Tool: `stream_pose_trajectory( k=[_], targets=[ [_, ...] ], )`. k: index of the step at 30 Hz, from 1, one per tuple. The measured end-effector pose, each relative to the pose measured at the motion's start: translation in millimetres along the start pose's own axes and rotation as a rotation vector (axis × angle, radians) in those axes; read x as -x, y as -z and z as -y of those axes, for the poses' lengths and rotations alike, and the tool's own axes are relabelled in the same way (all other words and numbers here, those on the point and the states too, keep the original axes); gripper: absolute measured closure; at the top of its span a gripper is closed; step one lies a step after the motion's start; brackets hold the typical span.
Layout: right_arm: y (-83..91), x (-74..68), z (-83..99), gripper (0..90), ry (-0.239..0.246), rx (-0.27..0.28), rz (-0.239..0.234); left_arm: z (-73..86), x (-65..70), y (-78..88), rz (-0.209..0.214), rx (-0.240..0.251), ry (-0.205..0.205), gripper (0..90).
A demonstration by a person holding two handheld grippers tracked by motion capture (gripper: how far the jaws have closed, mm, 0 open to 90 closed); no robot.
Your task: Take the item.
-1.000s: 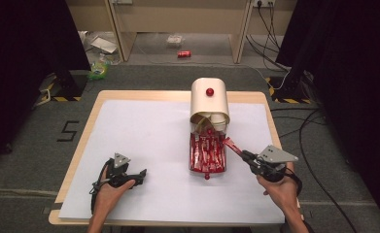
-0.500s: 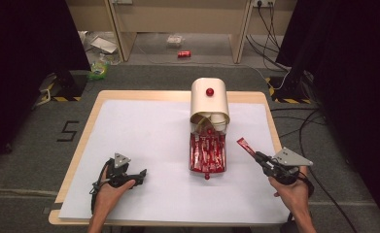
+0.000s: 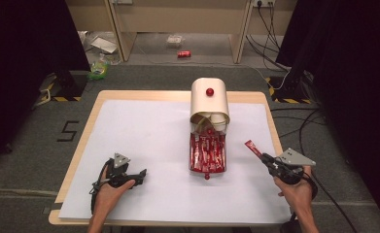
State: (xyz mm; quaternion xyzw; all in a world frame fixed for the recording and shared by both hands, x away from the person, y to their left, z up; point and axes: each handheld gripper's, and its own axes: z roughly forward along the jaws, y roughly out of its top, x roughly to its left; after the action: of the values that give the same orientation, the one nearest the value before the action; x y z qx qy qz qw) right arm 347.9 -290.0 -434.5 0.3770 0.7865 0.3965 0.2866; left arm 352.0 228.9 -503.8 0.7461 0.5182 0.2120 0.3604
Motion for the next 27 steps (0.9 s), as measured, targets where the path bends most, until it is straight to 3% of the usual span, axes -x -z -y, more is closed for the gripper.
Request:
stream_pose_trajectory(
  k=[4, 8, 15, 27],
  targets=[
    [-3.6, 2.7, 4.1, 84.2, 0.000, -0.022, 0.011, 0.0, 0.1, 0.0, -0.001, 0.000, 0.000, 14.4],
    [-11.7, 3.5, 11.8, 84.1, -0.017, -0.049, 0.000, 0.1, -0.1, 0.1, 0.001, 0.001, 0.002, 14.2],
    [-21.1, -1.1, 17.0, 84.1, -0.006, -0.077, -0.019, 0.0, 0.8, -0.2, -0.004, -0.001, -0.002, 14.3],
    [-34.9, 12.1, 23.0, 83.8, -0.042, -0.101, 0.015, -0.2, 1.6, -0.7, -0.009, -0.004, -0.009, 13.9]
  ],
)
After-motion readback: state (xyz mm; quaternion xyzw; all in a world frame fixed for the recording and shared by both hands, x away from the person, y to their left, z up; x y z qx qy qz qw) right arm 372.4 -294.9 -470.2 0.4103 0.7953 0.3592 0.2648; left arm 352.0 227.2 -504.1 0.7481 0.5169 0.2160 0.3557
